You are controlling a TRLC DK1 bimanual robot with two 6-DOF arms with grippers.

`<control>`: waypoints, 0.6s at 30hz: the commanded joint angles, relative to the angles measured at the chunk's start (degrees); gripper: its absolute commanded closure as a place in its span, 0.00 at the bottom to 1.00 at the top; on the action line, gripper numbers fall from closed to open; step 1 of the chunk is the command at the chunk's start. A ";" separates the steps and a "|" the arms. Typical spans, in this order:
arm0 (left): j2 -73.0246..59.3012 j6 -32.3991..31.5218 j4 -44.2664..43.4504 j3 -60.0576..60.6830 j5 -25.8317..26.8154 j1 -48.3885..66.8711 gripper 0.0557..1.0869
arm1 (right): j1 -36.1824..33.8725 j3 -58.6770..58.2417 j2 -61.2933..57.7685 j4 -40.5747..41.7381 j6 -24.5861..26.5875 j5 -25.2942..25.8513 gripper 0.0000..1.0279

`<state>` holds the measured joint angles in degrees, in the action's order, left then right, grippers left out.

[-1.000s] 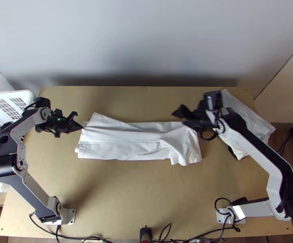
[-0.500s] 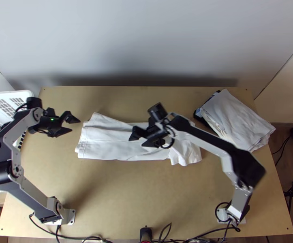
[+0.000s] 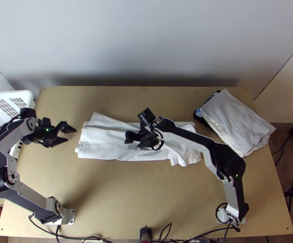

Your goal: Fold the t-shirt

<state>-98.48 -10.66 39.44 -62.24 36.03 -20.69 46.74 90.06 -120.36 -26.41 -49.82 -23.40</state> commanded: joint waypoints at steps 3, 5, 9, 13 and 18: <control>0.21 2.57 3.19 5.02 6.77 5.04 0.05 | 0.37 0.20 -0.49 0.13 0.25 1.16 0.10; 0.04 2.57 3.10 5.55 10.11 5.48 0.05 | 0.37 0.20 -0.41 0.13 0.25 1.34 0.10; -2.07 2.66 1.69 5.90 15.03 7.33 0.05 | 0.37 0.29 0.03 0.13 0.16 1.60 0.10; -4.36 0.46 -2.00 4.85 15.30 11.02 0.05 | 0.37 0.38 0.65 0.13 0.25 1.60 0.10; -6.38 -6.57 -10.70 3.70 15.74 15.24 0.05 | 0.28 -0.94 2.23 0.13 0.34 1.60 0.10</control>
<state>-102.19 -11.11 37.12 -57.82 50.72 -10.46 47.09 90.19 -119.68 -26.28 -49.60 -21.82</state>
